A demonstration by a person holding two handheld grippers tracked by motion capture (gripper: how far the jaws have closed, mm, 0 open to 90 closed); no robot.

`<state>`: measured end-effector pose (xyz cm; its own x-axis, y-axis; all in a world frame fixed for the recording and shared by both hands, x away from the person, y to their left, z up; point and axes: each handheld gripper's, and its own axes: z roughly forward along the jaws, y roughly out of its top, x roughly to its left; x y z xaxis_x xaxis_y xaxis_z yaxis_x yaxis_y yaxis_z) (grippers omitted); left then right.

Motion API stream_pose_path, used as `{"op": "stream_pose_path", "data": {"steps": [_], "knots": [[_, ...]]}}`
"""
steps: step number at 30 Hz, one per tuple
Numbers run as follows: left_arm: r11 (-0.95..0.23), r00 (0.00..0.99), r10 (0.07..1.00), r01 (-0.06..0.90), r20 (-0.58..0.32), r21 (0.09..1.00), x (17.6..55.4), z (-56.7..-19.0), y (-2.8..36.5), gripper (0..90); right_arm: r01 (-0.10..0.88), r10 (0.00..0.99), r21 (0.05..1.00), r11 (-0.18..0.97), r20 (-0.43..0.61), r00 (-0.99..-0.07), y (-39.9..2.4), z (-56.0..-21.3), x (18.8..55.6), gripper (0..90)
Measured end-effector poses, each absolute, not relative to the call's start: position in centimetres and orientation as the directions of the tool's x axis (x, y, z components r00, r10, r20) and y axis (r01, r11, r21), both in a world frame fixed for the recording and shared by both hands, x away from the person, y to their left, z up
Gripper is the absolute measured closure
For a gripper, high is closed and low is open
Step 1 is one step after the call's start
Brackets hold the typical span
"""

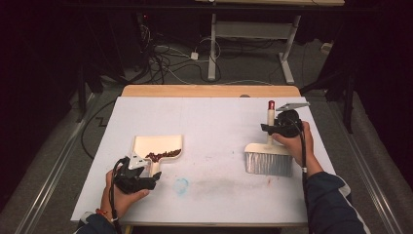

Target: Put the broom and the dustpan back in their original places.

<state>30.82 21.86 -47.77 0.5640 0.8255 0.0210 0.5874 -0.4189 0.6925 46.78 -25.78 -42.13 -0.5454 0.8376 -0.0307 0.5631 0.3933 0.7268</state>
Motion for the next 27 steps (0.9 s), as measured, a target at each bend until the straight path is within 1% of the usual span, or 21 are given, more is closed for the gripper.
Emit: {"op": "stream_pose_path", "data": {"steps": [2,4,7,9,12,15,20,23,27], "knots": [[-0.417,0.577,0.816,0.558,0.026,0.717,30.6,-47.6,22.1,25.1,0.584,0.856,0.719,0.375,-0.027,-0.517,-25.6,-42.6,47.3,51.0],[-0.421,0.593,0.804,0.521,0.039,0.742,30.4,-47.5,22.2,22.0,0.587,0.872,0.725,0.36,-0.038,-0.488,-25.4,-42.9,47.6,50.4],[-0.433,0.608,0.792,0.503,0.049,0.748,30.3,-47.5,22.2,21.9,0.58,0.882,0.745,0.33,-0.024,-0.471,-25.4,-43.2,47.8,50.3],[-0.449,0.61,0.79,0.503,0.065,0.739,30.3,-47.6,22.1,22.0,0.574,0.884,0.75,0.328,-0.03,-0.467,-25.2,-43.3,47.8,50.1],[-0.452,0.614,0.786,0.496,0.068,0.742,30.2,-47.7,22.0,22.0,0.565,0.882,0.758,0.326,-0.028,-0.471,-24.9,-43.5,47.7,50.4],[-0.456,0.621,0.781,0.487,0.072,0.745,30.2,-47.6,21.9,22.1,0.552,0.883,0.764,0.334,-0.049,-0.466,-24.6,-43.6,47.6,49.8],[-0.471,0.631,0.771,0.473,0.087,0.745,30.1,-47.6,21.7,22.1,0.527,0.886,0.784,0.327,-0.06,-0.46,-24.4,-43.3,47.2,46.8],[-0.482,0.627,0.772,0.47,0.105,0.74,30.1,-47.6,21.7,22.1,0.52,0.888,0.792,0.32,-0.058,-0.457,-24.5,-43.2,47.1,46.4],[-0.476,0.626,0.773,0.469,0.101,0.744,30.2,-47.5,21.9,22.0,0.505,0.887,0.806,0.308,-0.051,-0.459,-24.6,-42.8,46.7,42.9]]}}
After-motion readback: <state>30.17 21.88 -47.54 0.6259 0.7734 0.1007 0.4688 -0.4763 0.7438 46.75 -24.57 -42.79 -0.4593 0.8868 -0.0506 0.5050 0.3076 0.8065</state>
